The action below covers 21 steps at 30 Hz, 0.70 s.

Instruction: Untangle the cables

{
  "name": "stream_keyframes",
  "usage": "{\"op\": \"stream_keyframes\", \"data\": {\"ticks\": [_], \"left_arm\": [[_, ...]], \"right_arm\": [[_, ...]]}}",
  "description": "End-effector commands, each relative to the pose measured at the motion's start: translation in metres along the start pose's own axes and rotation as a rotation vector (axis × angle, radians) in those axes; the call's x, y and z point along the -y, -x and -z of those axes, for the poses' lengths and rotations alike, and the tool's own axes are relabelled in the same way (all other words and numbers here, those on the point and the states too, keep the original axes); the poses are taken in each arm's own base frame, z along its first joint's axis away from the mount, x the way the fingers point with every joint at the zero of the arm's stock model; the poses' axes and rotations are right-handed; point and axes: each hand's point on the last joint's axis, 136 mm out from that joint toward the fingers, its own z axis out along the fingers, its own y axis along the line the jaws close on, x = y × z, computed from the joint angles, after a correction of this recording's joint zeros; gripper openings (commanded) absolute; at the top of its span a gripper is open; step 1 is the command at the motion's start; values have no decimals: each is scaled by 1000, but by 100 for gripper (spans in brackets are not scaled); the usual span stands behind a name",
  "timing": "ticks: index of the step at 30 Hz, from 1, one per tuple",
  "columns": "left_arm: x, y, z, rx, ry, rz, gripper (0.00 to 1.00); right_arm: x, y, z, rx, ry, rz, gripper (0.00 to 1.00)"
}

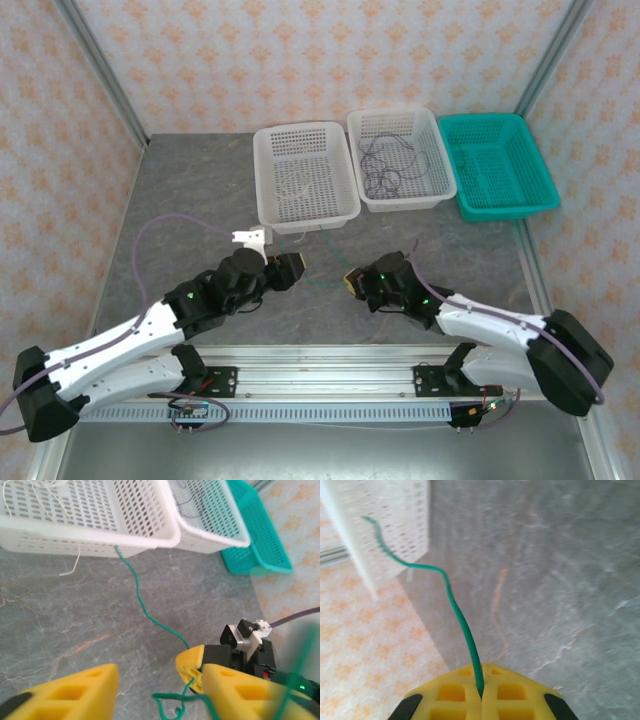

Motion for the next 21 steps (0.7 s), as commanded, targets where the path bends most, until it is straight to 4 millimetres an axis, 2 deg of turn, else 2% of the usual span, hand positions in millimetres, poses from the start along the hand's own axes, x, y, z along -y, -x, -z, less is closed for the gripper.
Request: {"op": "stream_keyframes", "data": {"ticks": [1,6,11,16,19,21], "left_arm": [[8,20,22,85,-44,-19,59],[25,44,63,167,-152,-30,81],[45,54,94,210,-293,-58,91],[54,47,95,168,-339,-100,94],[57,42,90,146,-349,-113,96],[58,40,88,139,-357,-123,97]], "right_arm": [[-48,1,26,51,105,112,0],[-87,17,65,145,166,166,0],[-122,58,100,298,224,176,0],[-161,117,132,481,300,166,0],[-168,158,142,577,318,109,0],[-162,188,147,646,316,43,0]]}}
